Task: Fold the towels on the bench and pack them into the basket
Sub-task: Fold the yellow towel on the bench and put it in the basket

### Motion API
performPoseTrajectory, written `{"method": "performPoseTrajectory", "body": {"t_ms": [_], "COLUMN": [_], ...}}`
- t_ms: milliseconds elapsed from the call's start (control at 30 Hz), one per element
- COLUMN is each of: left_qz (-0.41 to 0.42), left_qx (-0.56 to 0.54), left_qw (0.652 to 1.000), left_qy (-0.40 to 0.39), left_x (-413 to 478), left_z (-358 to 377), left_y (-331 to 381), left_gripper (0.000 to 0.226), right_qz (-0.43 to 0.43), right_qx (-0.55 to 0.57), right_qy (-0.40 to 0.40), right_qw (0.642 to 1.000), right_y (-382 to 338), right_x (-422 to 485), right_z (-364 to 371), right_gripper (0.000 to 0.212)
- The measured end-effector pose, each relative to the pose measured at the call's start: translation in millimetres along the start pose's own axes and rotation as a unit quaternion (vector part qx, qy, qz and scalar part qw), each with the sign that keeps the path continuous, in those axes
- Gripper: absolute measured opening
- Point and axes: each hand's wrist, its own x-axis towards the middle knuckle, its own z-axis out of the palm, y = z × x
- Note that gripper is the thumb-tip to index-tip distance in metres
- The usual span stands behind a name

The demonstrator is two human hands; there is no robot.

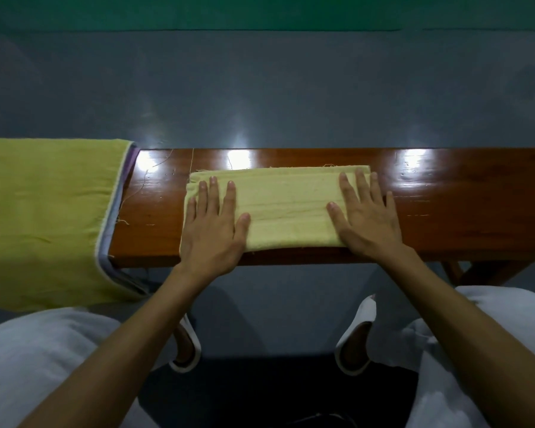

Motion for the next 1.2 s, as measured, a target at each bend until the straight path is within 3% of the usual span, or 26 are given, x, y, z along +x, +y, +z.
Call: {"method": "performPoseTrajectory", "body": {"t_ms": [433, 567, 667, 800, 967, 1067, 1133, 1200], "left_qz": [0.005, 0.02, 0.042, 0.056, 0.06, 0.063, 0.069, 0.071], "left_qx": [-0.018, -0.053, -0.054, -0.011, 0.002, -0.011, -0.063, -0.181], "left_qw": [1.0, 0.998, 0.998, 0.998, 0.998, 0.997, 0.995, 0.981], "left_qy": [-0.019, 0.008, 0.009, -0.021, -0.023, -0.031, -0.034, -0.026], "left_x": [16.8, 13.3, 8.1, 3.7, 7.9, 8.4, 7.1, 5.9], "left_z": [-9.8, -14.3, -13.4, -1.3, 5.4, 4.7, 1.7, -4.4], "left_y": [0.0, 4.9, 13.0, 23.3, 36.3, 45.3, 51.8, 56.2], "left_gripper": [0.071, 0.07, 0.069, 0.075, 0.079, 0.079, 0.076, 0.064], "right_qz": [0.009, 0.043, 0.123, 0.188, 0.202, 0.196, 0.195, 0.21], "right_qx": [0.039, 0.102, 0.118, 0.117, 0.171, 0.205, 0.236, 0.294], "right_qy": [-0.022, 0.083, 0.129, 0.087, 0.023, 0.012, 0.019, 0.023], "right_qw": [0.999, 0.99, 0.977, 0.971, 0.964, 0.959, 0.952, 0.932], "right_y": [0.2, 4.4, 9.4, 14.9, 21.9, 30.9, 40.3, 51.4], "right_x": [10.4, 12.0, 14.5, 20.7, 29.3, 30.0, 29.8, 31.2], "right_z": [-8.9, -21.0, -30.7, -32.0, -35.1, -45.0, -55.6, -64.4], "right_gripper": [0.078, 0.074, 0.06, 0.054, 0.036, 0.036, 0.038, 0.039]}}
